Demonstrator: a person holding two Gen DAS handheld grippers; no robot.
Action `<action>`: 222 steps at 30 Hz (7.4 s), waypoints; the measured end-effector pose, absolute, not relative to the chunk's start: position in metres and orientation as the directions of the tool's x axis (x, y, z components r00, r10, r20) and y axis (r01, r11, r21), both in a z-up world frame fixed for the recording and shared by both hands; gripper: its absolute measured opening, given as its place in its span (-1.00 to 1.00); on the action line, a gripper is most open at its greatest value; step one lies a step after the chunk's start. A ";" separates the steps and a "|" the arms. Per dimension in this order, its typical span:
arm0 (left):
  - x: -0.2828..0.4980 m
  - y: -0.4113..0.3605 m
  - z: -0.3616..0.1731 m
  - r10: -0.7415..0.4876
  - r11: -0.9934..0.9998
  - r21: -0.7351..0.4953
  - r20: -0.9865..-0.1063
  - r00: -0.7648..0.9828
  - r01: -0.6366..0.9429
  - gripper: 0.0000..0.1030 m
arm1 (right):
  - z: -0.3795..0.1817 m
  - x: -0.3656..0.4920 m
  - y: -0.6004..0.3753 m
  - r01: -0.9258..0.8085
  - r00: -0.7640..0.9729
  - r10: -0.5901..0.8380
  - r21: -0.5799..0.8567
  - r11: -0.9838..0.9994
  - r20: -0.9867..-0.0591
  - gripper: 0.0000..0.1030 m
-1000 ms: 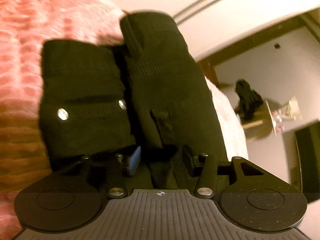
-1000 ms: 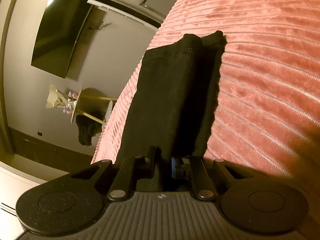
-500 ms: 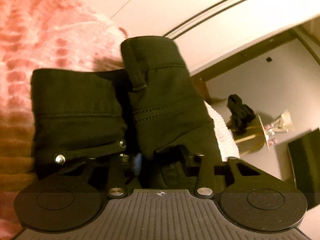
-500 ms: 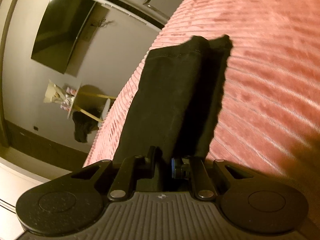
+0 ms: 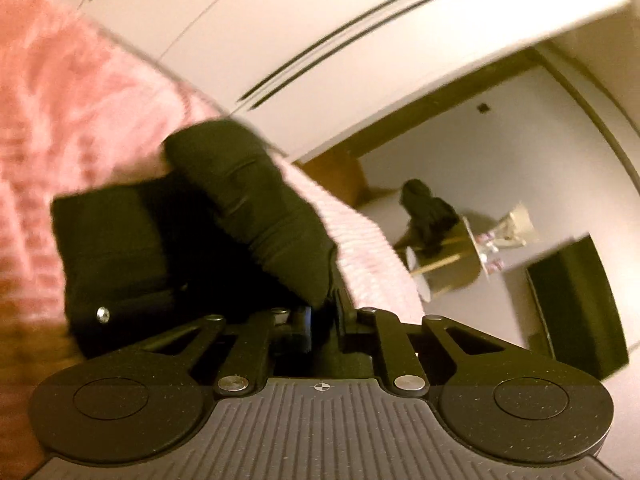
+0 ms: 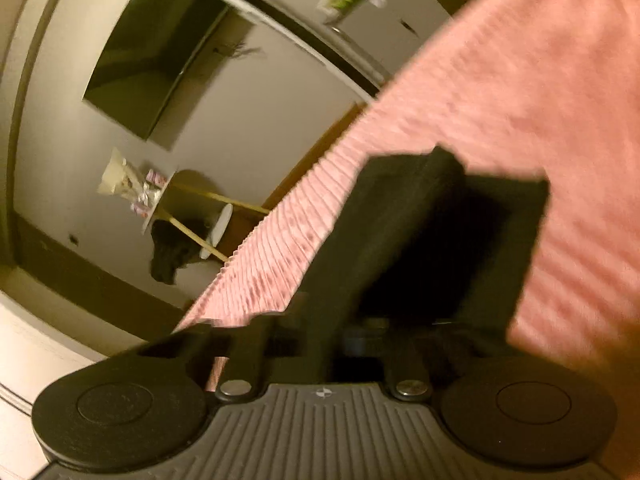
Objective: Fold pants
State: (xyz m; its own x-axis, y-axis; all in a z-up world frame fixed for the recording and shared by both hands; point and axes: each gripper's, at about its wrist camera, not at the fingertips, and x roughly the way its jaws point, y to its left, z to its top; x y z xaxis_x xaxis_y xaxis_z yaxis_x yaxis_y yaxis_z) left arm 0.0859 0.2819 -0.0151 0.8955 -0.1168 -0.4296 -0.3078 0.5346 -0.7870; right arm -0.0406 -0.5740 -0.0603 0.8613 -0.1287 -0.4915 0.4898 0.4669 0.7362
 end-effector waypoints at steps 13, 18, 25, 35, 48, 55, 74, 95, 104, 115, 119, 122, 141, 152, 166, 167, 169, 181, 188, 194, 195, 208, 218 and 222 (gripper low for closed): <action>0.057 0.278 -0.019 -0.087 0.655 -0.582 -0.691 0.718 -0.481 -0.51 | -0.037 -0.036 -0.566 0.615 0.740 -0.339 0.378 0.692 -0.581 -0.91; 0.042 0.287 -0.006 0.052 0.637 -0.521 -0.706 0.706 -0.568 0.36 | -0.050 -0.057 -0.578 0.662 0.718 -0.339 0.447 0.601 -0.608 -0.53; 0.045 0.258 0.031 0.217 0.728 -0.409 -0.623 0.751 -0.550 0.74 | -0.059 -0.081 -0.605 0.600 0.798 -0.287 0.653 0.462 -0.531 -0.34; 0.091 0.168 0.033 0.093 0.888 -0.315 -0.591 0.801 -0.335 0.83 | -0.029 -0.062 -0.584 0.647 0.759 -0.439 0.480 0.593 -0.481 -0.90; 0.129 0.149 -0.027 0.217 0.904 -0.128 -0.685 0.695 -0.409 0.84 | -0.004 -0.029 -0.509 0.775 0.593 -0.636 0.134 0.618 -0.493 -0.54; 0.140 0.150 -0.041 0.354 0.895 0.037 -0.666 0.657 -0.445 0.84 | 0.004 0.063 -0.332 0.116 0.868 -0.021 0.161 0.980 -0.496 -0.54; 0.160 0.157 -0.070 0.577 0.802 0.148 -0.445 0.685 -0.579 1.00 | -0.079 0.216 -0.062 -0.259 0.735 0.255 0.088 0.962 -0.629 -0.80; 0.131 0.117 -0.048 0.487 0.871 0.212 -0.260 0.834 -0.442 1.00 | -0.075 0.148 -0.142 -0.102 0.749 0.185 0.165 0.981 -0.636 -0.89; 0.149 0.163 -0.065 0.522 0.839 0.134 -0.470 0.711 -0.527 1.00 | -0.076 0.152 -0.136 -0.181 0.777 0.175 0.051 0.982 -0.605 -0.91; 0.114 0.163 -0.032 0.311 0.914 -0.134 -0.377 0.873 -0.384 1.00 | -0.023 0.079 -0.279 0.078 0.741 0.183 0.354 0.932 -0.646 -0.46; 0.119 0.145 -0.032 0.123 0.973 -0.126 -0.427 0.896 -0.193 1.00 | -0.041 0.072 -0.315 0.168 0.696 0.174 0.394 0.903 -0.697 -0.46; 0.120 0.134 -0.029 0.096 0.985 -0.087 -0.451 0.887 -0.150 1.00 | -0.044 0.070 -0.336 0.228 0.701 0.130 0.393 0.891 -0.701 -0.46; 0.207 -0.078 -0.094 -0.049 0.956 0.211 -0.567 0.823 0.203 1.00 | -0.084 0.113 -0.259 -0.220 0.827 0.138 -0.087 0.972 -0.545 -0.24; 0.221 0.002 -0.088 0.038 0.993 0.116 -0.583 0.811 0.037 1.00 | -0.086 0.105 -0.410 0.221 0.839 -0.038 0.275 0.936 -0.542 -0.47; 0.155 0.006 -0.085 0.047 0.993 0.112 -0.617 0.786 0.028 1.00 | -0.106 -0.023 -0.557 0.298 0.902 0.027 0.666 0.683 -0.431 -0.66; 0.154 0.014 -0.083 0.070 0.996 0.084 -0.623 0.779 -0.022 1.00 | -0.107 -0.033 -0.576 0.333 0.903 -0.004 0.693 0.640 -0.430 -0.68; 0.153 0.021 -0.078 0.073 0.997 0.050 -0.643 0.763 -0.053 1.00 | -0.107 -0.050 -0.602 0.409 0.890 -0.087 0.702 0.583 -0.447 -0.72; 0.122 -0.001 -0.070 0.032 0.999 0.020 -0.651 0.758 -0.024 1.00 | -0.105 -0.124 -0.632 0.512 0.859 -0.243 0.769 0.382 -0.451 -0.04; 0.127 0.010 -0.072 0.062 0.997 0.007 -0.656 0.752 -0.077 1.00 | -0.118 -0.132 -0.652 0.528 0.848 -0.244 0.794 0.303 -0.470 -0.06; 0.125 0.012 -0.080 0.083 0.996 0.032 -0.656 0.750 -0.082 1.00 | -0.133 -0.116 -0.670 0.487 0.871 -0.212 0.838 0.246 -0.444 -0.39; 0.125 0.011 -0.081 0.083 0.996 0.035 -0.653 0.753 -0.080 1.00 | -0.134 -0.113 -0.672 0.491 0.868 -0.210 0.840 0.231 -0.450 -0.52; 0.124 0.014 -0.080 0.064 0.996 -0.010 -0.636 0.769 -0.091 1.00 | -0.123 -0.114 -0.664 0.474 0.874 -0.236 0.850 0.228 -0.424 -0.67; 0.116 0.024 -0.073 0.019 0.989 -0.105 -0.626 0.779 -0.108 1.00 | -0.007 -0.073 -0.531 0.220 0.973 -0.061 0.803 0.553 -0.224 -0.69; 0.109 0.028 -0.069 -0.006 0.984 -0.144 -0.618 0.786 -0.105 1.00 | -0.002 -0.038 -0.447 0.131 0.945 0.142 0.738 0.662 -0.295 -0.68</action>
